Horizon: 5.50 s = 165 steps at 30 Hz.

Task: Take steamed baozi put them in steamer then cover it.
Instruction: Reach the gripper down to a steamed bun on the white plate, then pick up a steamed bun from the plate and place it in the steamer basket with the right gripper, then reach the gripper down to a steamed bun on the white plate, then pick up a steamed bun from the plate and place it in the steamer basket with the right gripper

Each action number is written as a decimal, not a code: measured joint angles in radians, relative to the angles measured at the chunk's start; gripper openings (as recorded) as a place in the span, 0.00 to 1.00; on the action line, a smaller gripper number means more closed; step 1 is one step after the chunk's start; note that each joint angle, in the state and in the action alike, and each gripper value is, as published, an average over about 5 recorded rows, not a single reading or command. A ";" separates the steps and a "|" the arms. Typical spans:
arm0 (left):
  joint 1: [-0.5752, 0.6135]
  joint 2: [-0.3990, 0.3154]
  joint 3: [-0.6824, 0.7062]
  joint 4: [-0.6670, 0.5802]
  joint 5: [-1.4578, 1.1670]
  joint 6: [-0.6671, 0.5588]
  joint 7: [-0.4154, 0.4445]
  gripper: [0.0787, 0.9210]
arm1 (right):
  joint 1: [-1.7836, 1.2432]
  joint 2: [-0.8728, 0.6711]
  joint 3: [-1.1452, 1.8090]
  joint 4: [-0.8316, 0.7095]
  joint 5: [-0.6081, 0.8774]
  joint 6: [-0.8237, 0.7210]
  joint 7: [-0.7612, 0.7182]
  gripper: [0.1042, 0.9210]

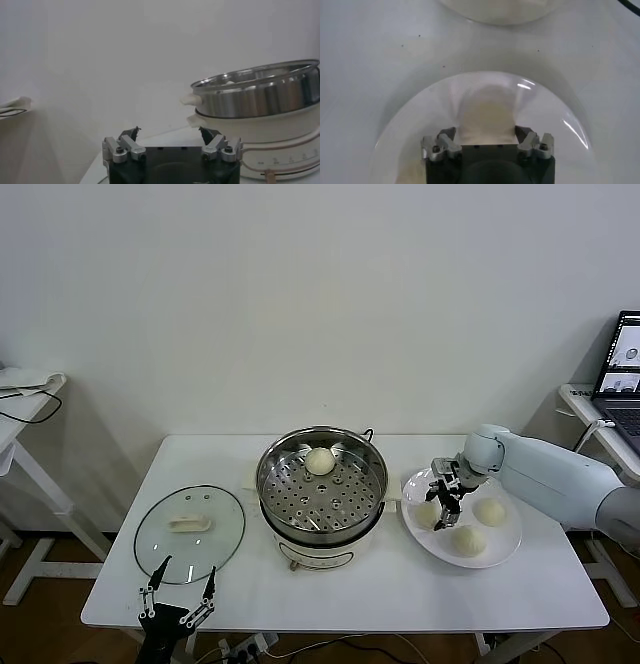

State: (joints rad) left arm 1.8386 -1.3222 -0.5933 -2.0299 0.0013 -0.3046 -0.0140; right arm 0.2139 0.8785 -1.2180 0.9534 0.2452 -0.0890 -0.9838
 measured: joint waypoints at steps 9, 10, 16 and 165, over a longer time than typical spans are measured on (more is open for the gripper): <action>-0.005 0.006 0.002 -0.006 -0.001 0.003 0.000 0.88 | 0.067 -0.026 0.017 0.039 -0.020 0.013 -0.058 0.70; -0.005 0.007 0.002 -0.007 -0.002 0.003 0.000 0.88 | 0.087 -0.027 0.013 0.045 -0.019 0.016 -0.073 0.70; -0.008 0.013 0.004 -0.011 -0.002 0.004 -0.001 0.88 | 0.257 -0.012 -0.040 0.085 0.024 0.025 -0.172 0.70; -0.001 0.002 0.019 -0.020 0.018 -0.009 -0.012 0.88 | 0.199 -0.198 -0.072 0.311 -0.091 0.051 -0.098 0.71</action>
State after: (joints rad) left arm 1.8378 -1.3198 -0.5739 -2.0494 0.0195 -0.3133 -0.0261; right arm 0.4130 0.6803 -1.2896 1.2645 0.1546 -0.0384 -1.0817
